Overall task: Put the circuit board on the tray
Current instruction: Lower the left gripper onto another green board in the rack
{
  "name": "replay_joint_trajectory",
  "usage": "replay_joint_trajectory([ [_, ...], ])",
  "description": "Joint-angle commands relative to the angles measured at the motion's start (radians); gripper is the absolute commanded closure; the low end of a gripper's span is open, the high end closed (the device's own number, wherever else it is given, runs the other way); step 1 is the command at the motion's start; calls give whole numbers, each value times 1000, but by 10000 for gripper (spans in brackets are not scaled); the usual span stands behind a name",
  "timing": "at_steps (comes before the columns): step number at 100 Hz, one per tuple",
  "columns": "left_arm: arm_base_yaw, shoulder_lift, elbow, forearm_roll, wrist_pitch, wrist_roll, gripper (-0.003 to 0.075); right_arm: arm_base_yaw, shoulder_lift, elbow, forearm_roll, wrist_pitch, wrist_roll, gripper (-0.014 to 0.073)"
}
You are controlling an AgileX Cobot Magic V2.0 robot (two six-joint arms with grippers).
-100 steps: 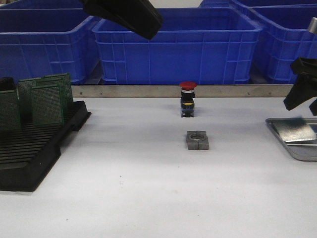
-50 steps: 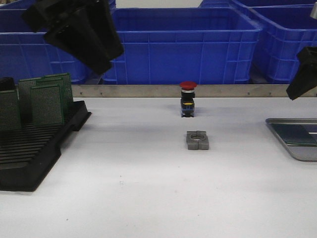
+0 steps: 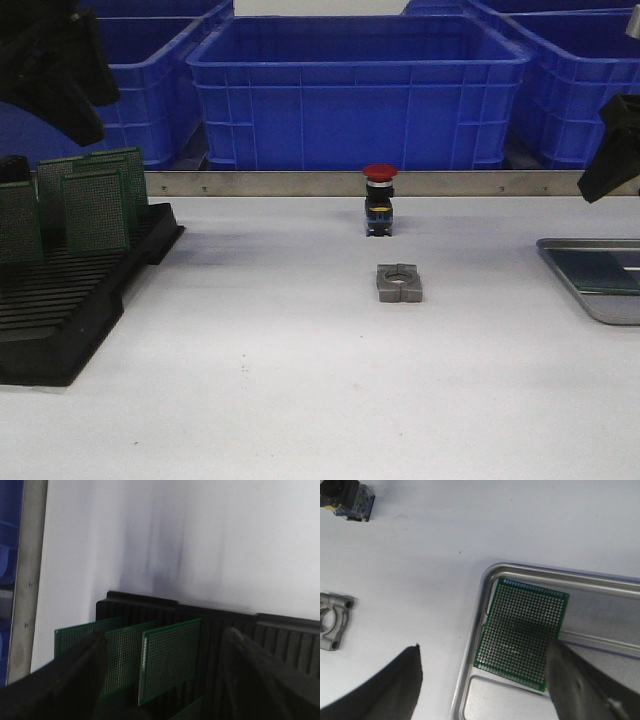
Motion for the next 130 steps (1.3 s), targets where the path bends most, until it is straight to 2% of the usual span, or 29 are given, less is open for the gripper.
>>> replay_joint_trajectory([
  [1,15,-15,-29,-29,-34,-10,260,-6,-50,-30,13,-5,-5,62],
  [20,15,42,-29,-29,-103,-10,260,-6,-50,-30,13,0,-5,62],
  [46,19,104,-29,-27,-107,-10,260,-6,-50,-30,13,0,-5,62],
  [73,21,141,-29,-25,-28,-10,272,-6,-50,-30,13,0,-5,62],
  [83,23,141,-29,-22,12,-10,352,-6,-50,-30,13,0,-5,62],
  [110,23,141,-31,44,80,-10,739,-6,-50,-30,13,0,-5,62],
  [130,23,136,-49,46,129,-10,741,-6,-54,-30,13,2,-5,62],
])
